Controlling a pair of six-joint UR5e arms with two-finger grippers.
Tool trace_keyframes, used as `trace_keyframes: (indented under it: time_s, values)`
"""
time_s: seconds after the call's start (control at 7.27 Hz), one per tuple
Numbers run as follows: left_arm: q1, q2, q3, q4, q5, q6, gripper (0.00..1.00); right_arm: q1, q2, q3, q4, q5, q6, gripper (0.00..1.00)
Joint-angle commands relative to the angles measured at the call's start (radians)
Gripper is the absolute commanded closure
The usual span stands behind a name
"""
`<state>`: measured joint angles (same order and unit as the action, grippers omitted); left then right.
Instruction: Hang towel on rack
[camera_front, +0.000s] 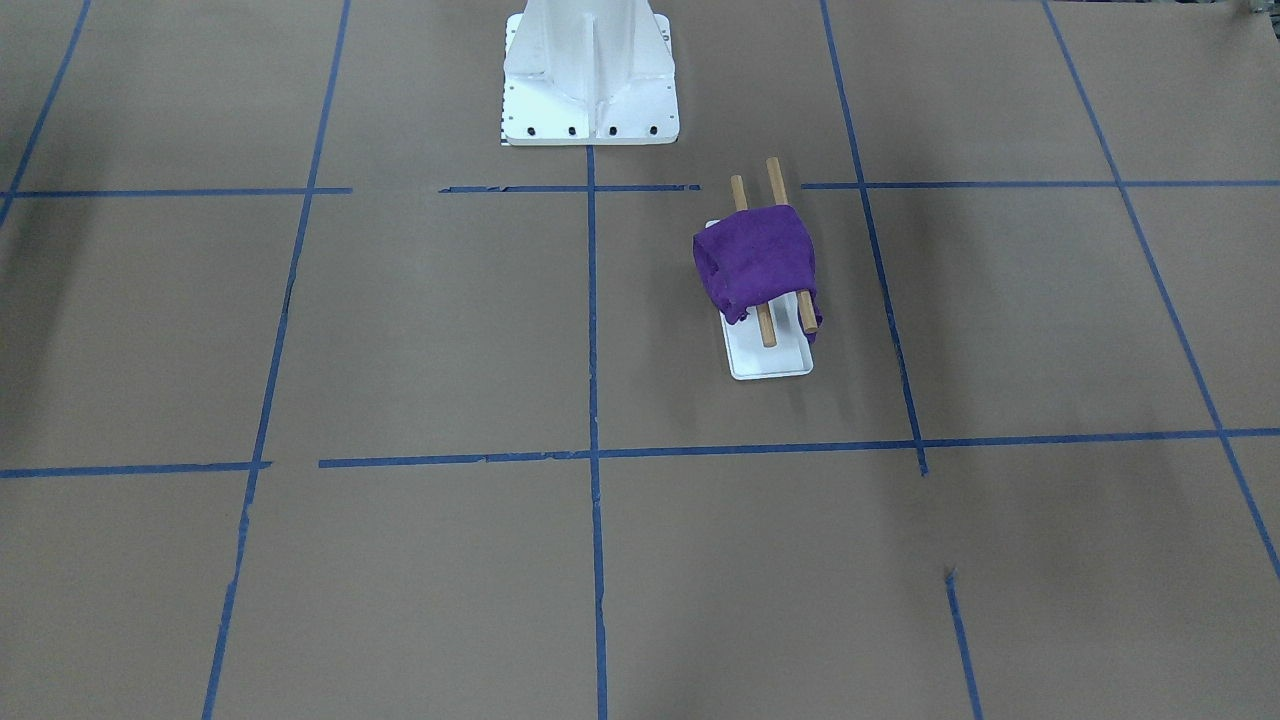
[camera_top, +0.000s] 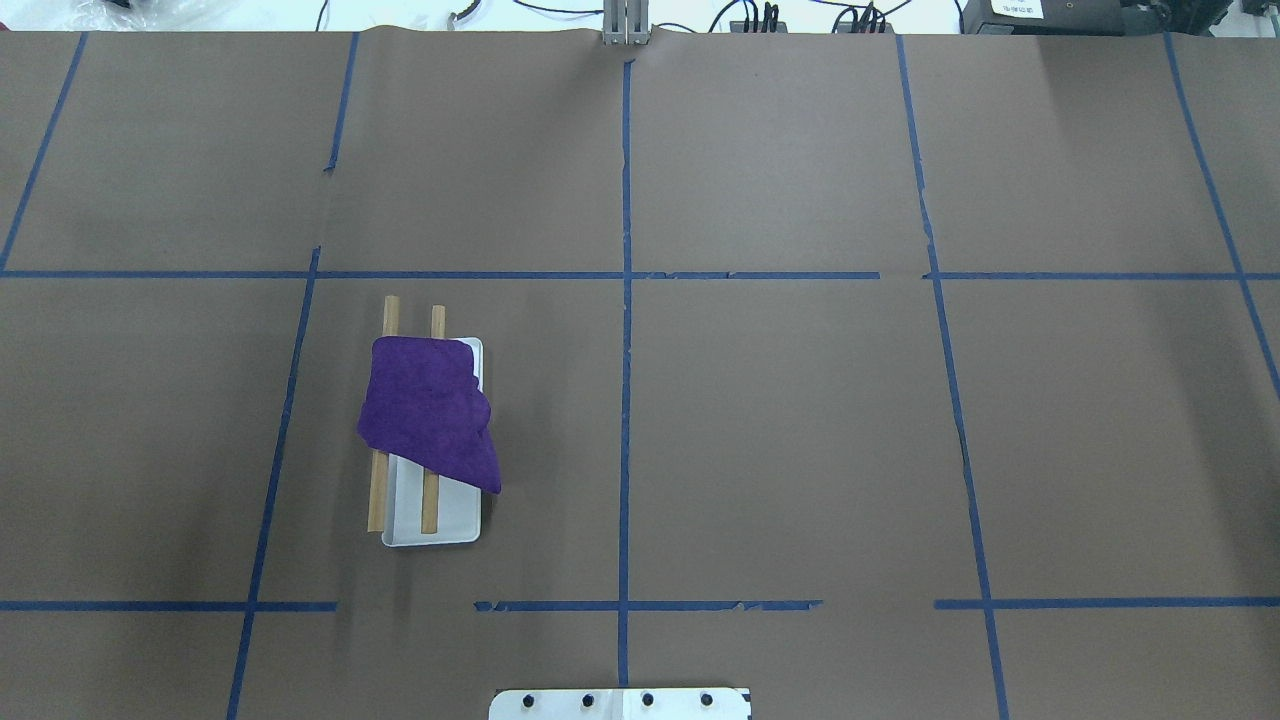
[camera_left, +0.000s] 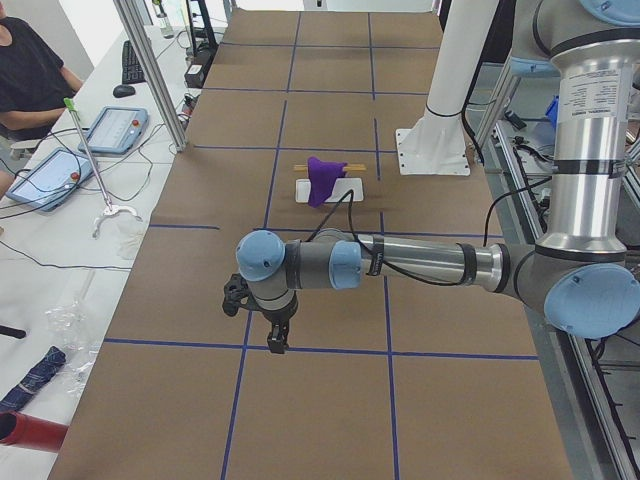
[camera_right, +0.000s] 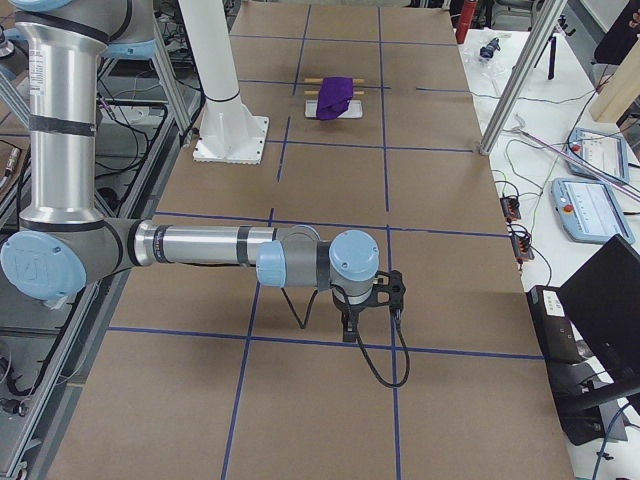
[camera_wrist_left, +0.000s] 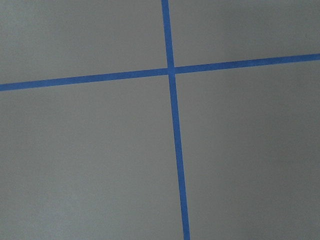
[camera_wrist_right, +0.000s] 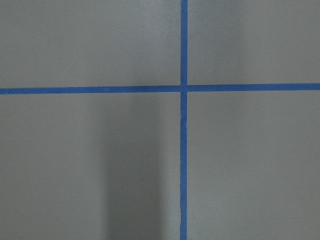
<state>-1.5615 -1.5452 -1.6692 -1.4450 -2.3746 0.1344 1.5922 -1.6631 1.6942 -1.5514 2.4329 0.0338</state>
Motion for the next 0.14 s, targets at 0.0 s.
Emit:
trace_keyframes:
  time_s: [0.0]
  values:
    - [0.000, -0.001, 0.000, 0.000, 0.000, 0.002, 0.00, 0.000, 0.005, 0.001, -0.001, 0.000, 0.002, 0.00]
